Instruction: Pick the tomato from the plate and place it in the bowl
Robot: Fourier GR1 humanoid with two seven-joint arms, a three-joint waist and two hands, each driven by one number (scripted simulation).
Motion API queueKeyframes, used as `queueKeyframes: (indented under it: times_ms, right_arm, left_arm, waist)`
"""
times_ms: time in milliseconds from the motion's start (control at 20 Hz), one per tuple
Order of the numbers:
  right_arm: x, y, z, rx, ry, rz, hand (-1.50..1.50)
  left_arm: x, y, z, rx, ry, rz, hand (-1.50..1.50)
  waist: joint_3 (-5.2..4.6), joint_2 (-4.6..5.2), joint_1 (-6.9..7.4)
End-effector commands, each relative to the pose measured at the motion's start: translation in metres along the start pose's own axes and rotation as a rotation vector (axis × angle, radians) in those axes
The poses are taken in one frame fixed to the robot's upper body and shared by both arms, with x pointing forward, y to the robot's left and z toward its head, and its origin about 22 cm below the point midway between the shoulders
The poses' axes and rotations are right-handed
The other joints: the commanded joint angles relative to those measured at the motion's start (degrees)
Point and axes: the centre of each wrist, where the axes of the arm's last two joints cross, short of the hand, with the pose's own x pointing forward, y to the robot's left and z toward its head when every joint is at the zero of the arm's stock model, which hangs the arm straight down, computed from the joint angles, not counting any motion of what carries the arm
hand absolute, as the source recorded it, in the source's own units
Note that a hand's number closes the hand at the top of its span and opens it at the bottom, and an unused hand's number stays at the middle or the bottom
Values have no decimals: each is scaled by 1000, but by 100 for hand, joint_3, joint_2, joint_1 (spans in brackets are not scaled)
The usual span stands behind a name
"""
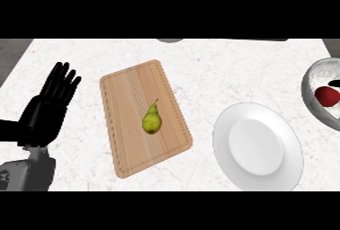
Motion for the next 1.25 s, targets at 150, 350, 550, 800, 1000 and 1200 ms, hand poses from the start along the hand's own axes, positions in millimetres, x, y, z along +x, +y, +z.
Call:
queueKeyframes:
  times_ms: [150, 350, 550, 800, 1000, 1200]
  right_arm:
    - [-11, -54, 29, -190, -5, -224, -150]
    - [-23, -87, 59, -244, 25, -205, -150]
    - [-34, -112, 87, -238, 70, -232, -150]
    - [-47, -139, 126, -230, 60, -235, -150]
    - [-48, -157, 148, -203, 92, -238, -150]
    - [-53, -156, 154, -168, 90, -236, -150]
  left_arm:
    - [-1, 5, 7, 11, -1, 0, 0]
    - [-5, 4, 7, 10, -11, 1, 0]
    - [4, 7, 0, 15, -13, -2, 0]
    - [6, 7, 6, 19, -5, -4, 0]
    - [-4, 1, 11, 28, -1, 12, 0]
    - [-4, 3, 10, 22, 3, 1, 0]
  waist:
    - [-1, 0, -37]
    - [10, 35, -44]
    - [17, 25, -111]
    - [39, -1, -149]
    - [45, 0, -161]
    - [58, 14, -154]
